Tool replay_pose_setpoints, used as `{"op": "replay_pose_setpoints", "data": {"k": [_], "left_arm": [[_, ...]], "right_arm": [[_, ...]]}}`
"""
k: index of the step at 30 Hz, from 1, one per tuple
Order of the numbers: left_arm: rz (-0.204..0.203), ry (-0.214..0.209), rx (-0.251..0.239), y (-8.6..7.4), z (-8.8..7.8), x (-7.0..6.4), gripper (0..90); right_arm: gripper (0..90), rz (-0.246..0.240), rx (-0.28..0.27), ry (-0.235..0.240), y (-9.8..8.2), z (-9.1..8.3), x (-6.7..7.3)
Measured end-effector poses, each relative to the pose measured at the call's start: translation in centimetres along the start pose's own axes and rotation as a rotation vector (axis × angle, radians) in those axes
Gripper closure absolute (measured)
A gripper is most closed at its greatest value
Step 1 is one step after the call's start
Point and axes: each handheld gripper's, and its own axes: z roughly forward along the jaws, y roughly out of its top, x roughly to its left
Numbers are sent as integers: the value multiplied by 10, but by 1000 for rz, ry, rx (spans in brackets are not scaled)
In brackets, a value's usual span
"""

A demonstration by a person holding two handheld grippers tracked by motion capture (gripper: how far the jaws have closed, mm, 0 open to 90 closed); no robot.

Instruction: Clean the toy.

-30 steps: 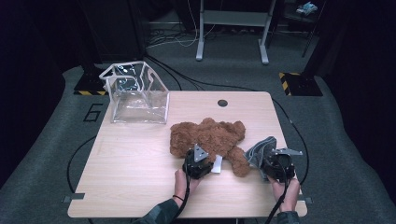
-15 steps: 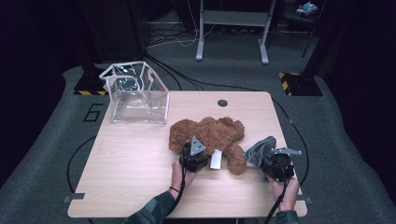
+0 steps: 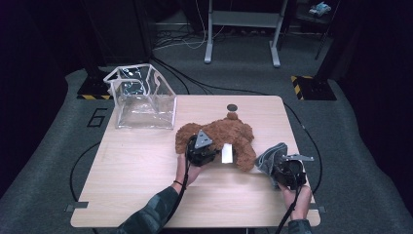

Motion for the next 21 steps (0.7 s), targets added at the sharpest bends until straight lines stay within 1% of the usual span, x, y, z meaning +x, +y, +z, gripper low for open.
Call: {"op": "replay_pose_setpoints", "data": {"k": [1,2,5,7,8,12,13,14,15,19,21], "left_arm": [[0,2,1,3,0,2,737],[3,0,-4,7,-1,5,737],[-9,-13,-19,18,-3,9,738],[-24,-28,-42,26,-5,12,738],[-24,-30,-48,30,-7,12,739],[-42,-48,-81,42,-12,14,740],[-54,-50,-91,44,-14,14,740],[-60,-59,-96,47,-16,15,740],[-74,-67,-107,48,-17,16,740],[-83,-74,-124,55,-25,18,740],[-93,-83,-134,58,-29,17,740]], "right_arm": [[745,10,4,-1,1,0,1],[745,7,6,1,1,-1,1],[745,8,8,3,3,-1,2],[745,-2,3,4,4,0,1],[745,-2,5,3,4,0,1],[745,5,8,2,3,-1,1],[745,11,12,3,3,-2,1],[745,3,9,0,3,-1,-1],[745,7,8,-1,3,-1,-1],[744,20,13,-2,2,-2,-2],[745,13,10,-3,2,-2,-3]]}}
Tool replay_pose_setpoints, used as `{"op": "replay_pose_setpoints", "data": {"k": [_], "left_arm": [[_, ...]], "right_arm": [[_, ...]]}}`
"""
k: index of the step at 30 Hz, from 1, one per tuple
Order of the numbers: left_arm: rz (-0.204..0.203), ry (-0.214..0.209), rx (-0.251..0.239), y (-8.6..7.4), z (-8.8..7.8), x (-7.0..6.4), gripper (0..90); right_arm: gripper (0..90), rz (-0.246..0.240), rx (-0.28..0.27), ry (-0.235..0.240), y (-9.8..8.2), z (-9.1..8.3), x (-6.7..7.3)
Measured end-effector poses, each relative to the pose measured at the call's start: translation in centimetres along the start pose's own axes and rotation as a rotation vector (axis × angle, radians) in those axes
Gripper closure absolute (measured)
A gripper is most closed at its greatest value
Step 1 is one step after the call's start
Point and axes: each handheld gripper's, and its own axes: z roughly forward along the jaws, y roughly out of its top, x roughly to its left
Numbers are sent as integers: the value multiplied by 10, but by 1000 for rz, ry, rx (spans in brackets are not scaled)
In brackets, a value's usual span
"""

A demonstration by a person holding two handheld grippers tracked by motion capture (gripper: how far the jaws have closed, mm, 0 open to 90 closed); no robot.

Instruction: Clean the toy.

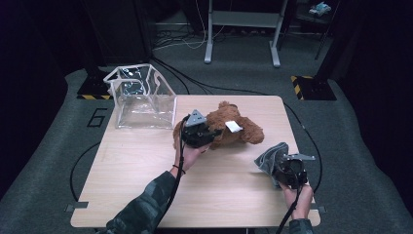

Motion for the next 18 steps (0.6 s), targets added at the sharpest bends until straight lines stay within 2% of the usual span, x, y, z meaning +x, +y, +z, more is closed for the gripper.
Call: {"op": "replay_pose_setpoints", "data": {"k": [2,6,12,16,18], "left_arm": [[10,2,-5,3,-3,-2,740],[3,-17,-10,6,-7,-6,740],[-42,-89,-34,16,-16,-14,740],[-37,-107,-37,19,-22,-20,739],[-34,-98,-28,16,-21,-20,738]], "right_arm": [[745,1,1,0,1,0,0],[744,-2,-4,0,3,-2,1],[744,-14,-13,-7,6,-5,1],[744,-12,-23,-9,7,-8,0],[744,-13,-24,-8,7,-9,0]]}}
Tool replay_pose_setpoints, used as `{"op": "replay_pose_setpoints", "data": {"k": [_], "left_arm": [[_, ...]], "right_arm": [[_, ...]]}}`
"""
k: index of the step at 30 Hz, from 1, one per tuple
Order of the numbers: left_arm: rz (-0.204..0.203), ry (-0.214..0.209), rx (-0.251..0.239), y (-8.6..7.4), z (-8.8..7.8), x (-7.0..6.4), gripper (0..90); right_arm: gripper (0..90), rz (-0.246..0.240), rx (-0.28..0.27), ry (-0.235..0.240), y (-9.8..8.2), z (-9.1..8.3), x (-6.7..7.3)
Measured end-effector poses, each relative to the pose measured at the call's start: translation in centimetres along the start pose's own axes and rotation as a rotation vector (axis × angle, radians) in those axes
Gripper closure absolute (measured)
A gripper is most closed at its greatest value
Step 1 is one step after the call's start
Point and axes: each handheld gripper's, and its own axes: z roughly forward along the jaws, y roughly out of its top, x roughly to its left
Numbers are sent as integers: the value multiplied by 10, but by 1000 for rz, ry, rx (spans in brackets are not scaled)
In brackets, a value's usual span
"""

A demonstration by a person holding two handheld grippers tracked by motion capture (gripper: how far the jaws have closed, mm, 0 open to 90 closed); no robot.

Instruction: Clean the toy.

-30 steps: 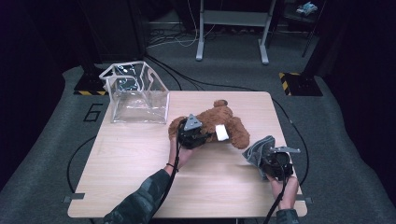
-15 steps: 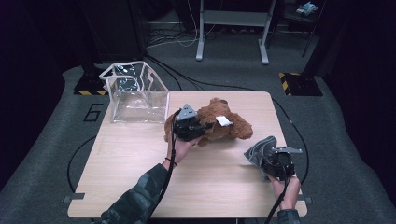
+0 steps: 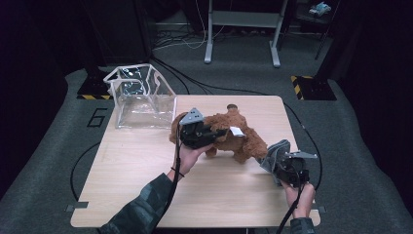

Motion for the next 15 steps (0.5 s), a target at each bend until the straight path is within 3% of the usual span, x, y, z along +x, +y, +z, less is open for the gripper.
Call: {"op": "replay_pose_setpoints", "data": {"k": [11,15], "left_arm": [[-24,146,148,-51,27,34,705],[-22,195,175,-57,34,42,670]], "right_arm": [[741,-11,21,15,0,10,7],[741,-12,23,16,1,10,9]]}}
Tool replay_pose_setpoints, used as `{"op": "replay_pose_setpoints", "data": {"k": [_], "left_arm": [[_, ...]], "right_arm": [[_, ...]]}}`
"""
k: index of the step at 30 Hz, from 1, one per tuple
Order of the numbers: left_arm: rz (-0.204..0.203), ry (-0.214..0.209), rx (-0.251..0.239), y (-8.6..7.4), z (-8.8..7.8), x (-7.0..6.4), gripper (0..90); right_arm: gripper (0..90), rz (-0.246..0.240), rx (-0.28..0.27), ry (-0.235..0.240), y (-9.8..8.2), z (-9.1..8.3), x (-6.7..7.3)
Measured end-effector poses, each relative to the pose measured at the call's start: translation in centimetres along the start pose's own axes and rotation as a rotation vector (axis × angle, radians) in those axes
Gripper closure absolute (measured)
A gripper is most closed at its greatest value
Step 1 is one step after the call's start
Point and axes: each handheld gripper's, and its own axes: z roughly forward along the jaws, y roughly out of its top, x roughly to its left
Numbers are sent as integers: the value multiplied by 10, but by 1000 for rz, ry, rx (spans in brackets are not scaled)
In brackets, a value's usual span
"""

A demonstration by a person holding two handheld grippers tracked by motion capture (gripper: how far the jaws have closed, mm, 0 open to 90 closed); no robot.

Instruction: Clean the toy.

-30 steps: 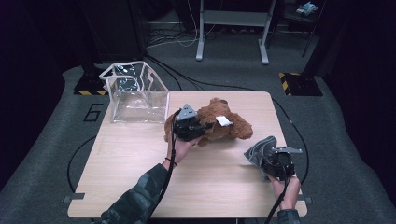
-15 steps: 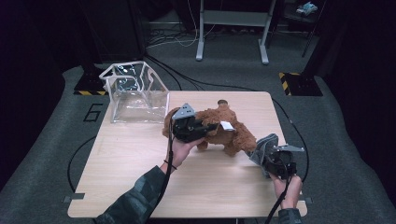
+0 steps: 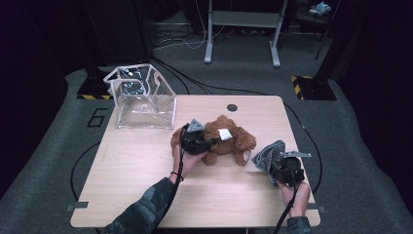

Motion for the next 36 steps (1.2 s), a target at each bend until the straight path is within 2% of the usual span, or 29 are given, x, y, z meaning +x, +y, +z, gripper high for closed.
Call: {"op": "replay_pose_setpoints", "data": {"k": [6,7,10,14,15,17,20,21,25,27,30,32,33,34,36], "left_arm": [[44,53,27,2,4,7,602],[39,61,27,2,5,7,589],[59,93,50,4,4,9,507],[57,127,22,5,-3,11,373],[73,156,14,7,-6,10,364],[76,181,1,9,-11,10,320],[90,259,2,10,-15,12,280],[92,303,9,9,-15,14,267],[43,406,10,1,-15,22,203],[46,427,7,-3,-15,22,192],[56,458,32,-11,-8,20,176],[68,500,39,-18,-1,20,185],[74,513,44,-20,0,21,208],[84,542,39,-25,3,22,271],[80,530,28,-30,3,28,354]], "right_arm": [[740,3,4,1,1,0,0],[740,-1,0,4,1,0,0],[740,3,0,5,0,0,0],[739,6,0,9,0,-1,0],[740,5,-4,8,0,-1,-1],[739,7,-1,9,0,-1,0],[739,6,-6,10,1,0,1],[739,6,-6,11,1,0,1],[739,4,-10,18,1,0,3],[739,7,-11,16,1,0,3],[739,-2,-16,15,2,-1,2],[739,-2,-22,16,3,-2,2],[739,-3,-25,15,3,-2,2],[740,3,-23,16,4,-3,3],[740,-13,-29,19,4,-3,2]]}}
